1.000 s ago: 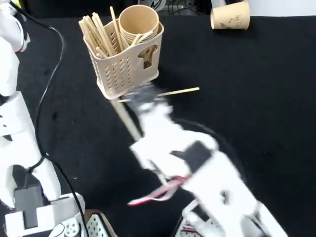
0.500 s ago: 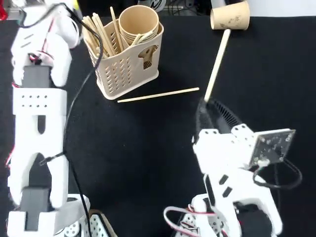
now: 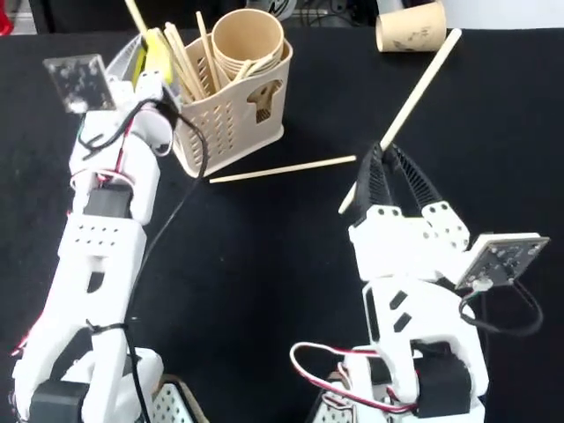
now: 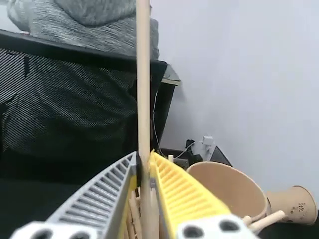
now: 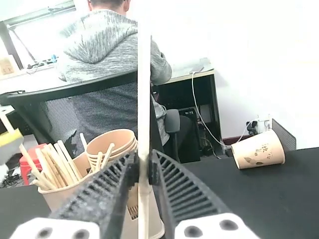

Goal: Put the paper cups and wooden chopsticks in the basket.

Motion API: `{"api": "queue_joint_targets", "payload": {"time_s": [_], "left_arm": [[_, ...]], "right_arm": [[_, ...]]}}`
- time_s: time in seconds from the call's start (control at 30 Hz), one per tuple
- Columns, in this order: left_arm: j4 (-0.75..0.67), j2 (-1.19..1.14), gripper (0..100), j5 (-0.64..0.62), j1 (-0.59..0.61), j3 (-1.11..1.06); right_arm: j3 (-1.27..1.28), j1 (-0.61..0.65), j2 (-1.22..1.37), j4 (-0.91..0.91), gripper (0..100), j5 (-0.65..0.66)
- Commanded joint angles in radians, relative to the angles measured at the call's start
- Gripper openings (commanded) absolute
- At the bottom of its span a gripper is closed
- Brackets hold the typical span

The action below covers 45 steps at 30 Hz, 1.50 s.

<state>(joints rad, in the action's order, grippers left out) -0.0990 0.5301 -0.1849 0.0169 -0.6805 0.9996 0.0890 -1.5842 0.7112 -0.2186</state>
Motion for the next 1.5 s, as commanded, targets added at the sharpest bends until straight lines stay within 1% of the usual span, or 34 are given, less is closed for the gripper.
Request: {"api": "queue_joint_targets", "payload": {"time_s": [0.0, 0.07, 0.17, 0.23, 0.33, 0.43, 0.53, 0.6, 0.7, 0.8, 0.9, 0.97, 1.07, 1.2, 1.27, 1.37, 1.43, 1.47], "left_arm": [[-0.127, 0.026, 3, -0.075, 0.028, -0.065], [-0.127, 0.015, 3, -0.110, 0.028, -0.096], [-0.126, 0.026, 3, -0.123, 0.022, -0.120], [-0.086, 0.064, 9, -0.124, 0.021, -0.147], [0.057, 0.161, 21, -0.160, 0.010, -0.179], [0.227, 0.279, 22, -0.184, 0.012, -0.170], [0.344, 0.414, 22, -0.183, 0.016, -0.174], [0.439, 0.508, 22, -0.183, 0.039, -0.185], [0.592, 0.652, 22, -0.183, 0.071, -0.209], [0.724, 0.812, 22, -0.183, 0.182, -0.243], [0.787, 0.951, 22, -0.184, 0.278, -0.344], [0.833, 1.026, 22, -0.184, 0.302, -0.444], [0.839, 1.106, 22, -0.180, 0.308, -0.587], [0.841, 1.169, 22, -0.109, 0.348, -0.697], [0.801, 1.189, 22, -0.103, 0.384, -0.777], [0.701, 1.204, 22, -0.097, 0.417, -0.903], [0.651, 1.223, 22, -0.078, 0.426, -0.954], [0.649, 1.234, 22, -0.057, 0.418, -0.964]], "right_arm": [[-0.004, 0.031, 0.004, -0.017, 1.1, -0.003], [-0.002, 0.058, 0.005, -0.015, 1.1, -0.003], [-0.005, 0.064, 0.013, -0.017, 1.1, -0.003], [-0.012, 0.064, 0.013, -0.023, 1.1, -0.003], [-0.030, 0.064, 0.018, -0.040, 1.1, -0.003], [-0.070, 0.063, 0.061, -0.087, 1.1, -0.008], [-0.140, 0.068, 0.179, -0.173, 1.1, -0.002], [-0.214, 0.075, 0.294, -0.209, 1.1, 0.018], [-0.367, 0.077, 0.461, -0.215, 1.1, 0.028], [-0.513, 0.133, 0.591, -0.269, 1.1, 0.034], [-0.572, 0.215, 0.699, -0.434, 1.1, 0.034], [-0.572, 0.267, 0.773, -0.591, 1.1, 0.032], [-0.575, 0.330, 0.908, -0.778, 1.1, 0.032], [-0.579, 0.377, 1.087, -0.904, 1.1, 0.029], [-0.579, 0.385, 1.162, -0.987, 1.1, 0.028], [-0.579, 0.399, 1.256, -1.106, 1.1, 0.028], [-0.579, 0.402, 1.305, -1.151, 1.1, 0.028], [-0.579, 0.408, 1.325, -1.165, 1.1, 0.028]]}}
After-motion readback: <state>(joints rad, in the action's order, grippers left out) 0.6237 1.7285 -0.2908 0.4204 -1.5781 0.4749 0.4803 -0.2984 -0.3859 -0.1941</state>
